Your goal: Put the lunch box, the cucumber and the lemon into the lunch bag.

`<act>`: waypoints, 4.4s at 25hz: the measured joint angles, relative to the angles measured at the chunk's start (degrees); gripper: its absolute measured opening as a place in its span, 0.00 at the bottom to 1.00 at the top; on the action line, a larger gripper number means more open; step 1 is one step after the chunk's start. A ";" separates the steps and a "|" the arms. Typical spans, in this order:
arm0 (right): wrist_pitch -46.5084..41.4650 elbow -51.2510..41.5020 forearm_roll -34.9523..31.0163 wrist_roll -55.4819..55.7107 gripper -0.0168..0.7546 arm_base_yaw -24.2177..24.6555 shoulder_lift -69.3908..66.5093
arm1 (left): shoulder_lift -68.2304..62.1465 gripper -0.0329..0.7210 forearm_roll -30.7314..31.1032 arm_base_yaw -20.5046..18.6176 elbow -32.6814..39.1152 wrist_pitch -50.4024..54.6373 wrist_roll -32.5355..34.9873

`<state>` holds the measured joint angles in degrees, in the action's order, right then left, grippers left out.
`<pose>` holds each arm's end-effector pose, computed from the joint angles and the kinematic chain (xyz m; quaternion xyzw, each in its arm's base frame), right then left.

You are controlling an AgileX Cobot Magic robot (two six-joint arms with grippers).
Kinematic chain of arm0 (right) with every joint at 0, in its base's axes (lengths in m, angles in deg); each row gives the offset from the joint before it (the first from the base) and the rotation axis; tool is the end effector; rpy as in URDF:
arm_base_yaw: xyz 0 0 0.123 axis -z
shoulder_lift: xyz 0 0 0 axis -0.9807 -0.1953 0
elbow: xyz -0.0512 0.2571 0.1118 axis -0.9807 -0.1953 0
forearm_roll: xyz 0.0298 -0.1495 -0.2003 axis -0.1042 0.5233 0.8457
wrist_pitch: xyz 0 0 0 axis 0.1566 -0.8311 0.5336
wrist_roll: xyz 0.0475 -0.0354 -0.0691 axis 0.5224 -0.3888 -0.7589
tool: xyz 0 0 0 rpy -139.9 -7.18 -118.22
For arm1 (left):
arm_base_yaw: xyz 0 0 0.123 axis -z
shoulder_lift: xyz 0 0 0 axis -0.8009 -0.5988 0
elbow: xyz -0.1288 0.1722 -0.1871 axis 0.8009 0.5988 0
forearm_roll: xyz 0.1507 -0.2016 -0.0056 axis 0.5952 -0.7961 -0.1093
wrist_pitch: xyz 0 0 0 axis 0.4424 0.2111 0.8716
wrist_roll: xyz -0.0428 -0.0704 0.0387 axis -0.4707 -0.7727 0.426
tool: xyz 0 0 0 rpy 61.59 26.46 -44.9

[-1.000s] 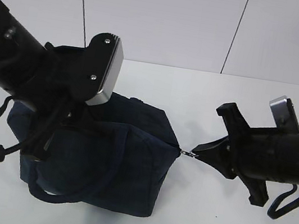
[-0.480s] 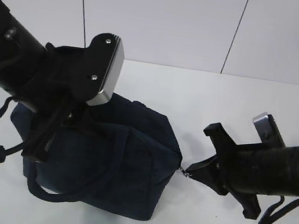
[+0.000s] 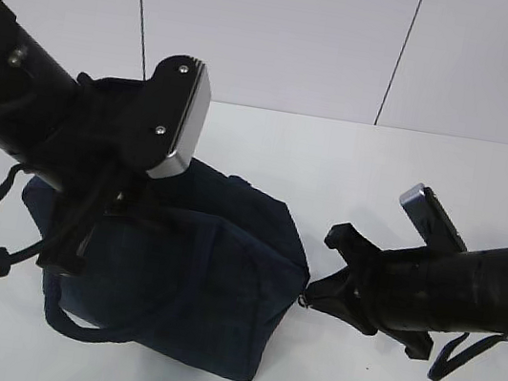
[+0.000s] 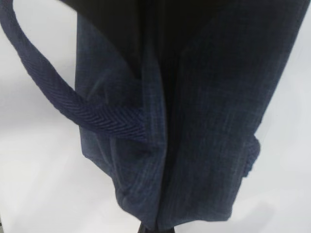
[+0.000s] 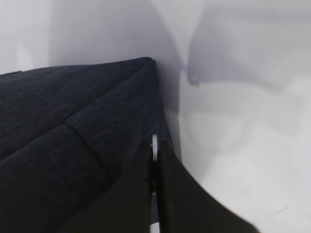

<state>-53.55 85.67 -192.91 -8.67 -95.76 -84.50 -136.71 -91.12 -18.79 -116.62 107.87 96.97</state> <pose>0.2702 0.1258 0.1357 0.1851 0.8976 0.3675 0.1582 0.2409 -0.1965 0.2415 0.7120 0.6298 -0.0780 0.3007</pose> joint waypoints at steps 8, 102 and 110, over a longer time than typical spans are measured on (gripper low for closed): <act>-3.47 1.61 0.37 -11.61 0.03 0.09 -0.24 | 0.00 0.04 -0.14 -4.84 0.00 0.00 0.00; -16.64 -1.98 79.12 24.68 0.43 0.09 66.37 | 64.14 0.47 0.77 -35.85 12.40 24.51 -56.41; -29.81 5.02 100.22 40.72 0.43 0.09 74.25 | 72.39 0.47 6.54 -35.05 13.17 30.64 -66.52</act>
<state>-83.37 90.69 -92.69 32.05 -95.66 -10.24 -64.32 -84.59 -53.84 -103.46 138.51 30.45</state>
